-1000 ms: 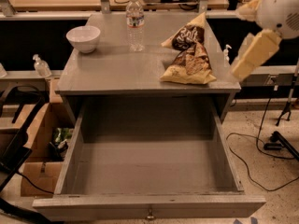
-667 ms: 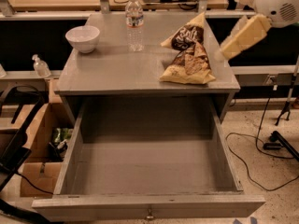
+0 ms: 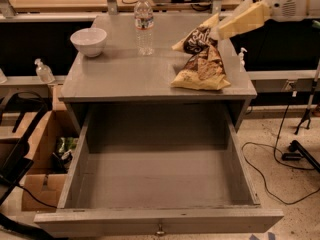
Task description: Place water bottle into top drawer
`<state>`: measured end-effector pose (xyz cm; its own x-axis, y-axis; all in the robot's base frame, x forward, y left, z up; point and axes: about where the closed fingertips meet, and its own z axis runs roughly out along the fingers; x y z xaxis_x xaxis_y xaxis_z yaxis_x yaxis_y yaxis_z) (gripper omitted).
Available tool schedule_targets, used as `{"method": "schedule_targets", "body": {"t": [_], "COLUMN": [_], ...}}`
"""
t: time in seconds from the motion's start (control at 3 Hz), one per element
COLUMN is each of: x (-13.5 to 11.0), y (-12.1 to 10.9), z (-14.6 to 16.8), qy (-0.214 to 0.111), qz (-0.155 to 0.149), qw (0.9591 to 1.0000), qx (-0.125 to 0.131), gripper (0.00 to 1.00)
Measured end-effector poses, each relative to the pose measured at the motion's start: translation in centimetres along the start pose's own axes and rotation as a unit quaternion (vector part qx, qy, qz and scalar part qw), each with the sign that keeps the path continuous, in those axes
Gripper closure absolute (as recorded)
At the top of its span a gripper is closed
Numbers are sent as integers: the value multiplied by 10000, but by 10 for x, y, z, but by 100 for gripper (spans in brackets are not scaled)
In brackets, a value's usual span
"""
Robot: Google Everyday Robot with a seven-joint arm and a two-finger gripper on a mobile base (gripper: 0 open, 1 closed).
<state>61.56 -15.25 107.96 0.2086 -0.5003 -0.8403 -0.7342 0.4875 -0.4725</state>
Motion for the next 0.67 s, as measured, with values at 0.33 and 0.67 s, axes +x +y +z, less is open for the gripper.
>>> {"method": "schedule_targets", "body": {"t": [0.33, 0.67], "x": [-2, -2], "y": [-11, -10], "z": [7, 12], "qy": [-84, -116], "qz": [18, 92], "qw": [9995, 9994], "qx": [317, 318], "gripper": [0, 0]}}
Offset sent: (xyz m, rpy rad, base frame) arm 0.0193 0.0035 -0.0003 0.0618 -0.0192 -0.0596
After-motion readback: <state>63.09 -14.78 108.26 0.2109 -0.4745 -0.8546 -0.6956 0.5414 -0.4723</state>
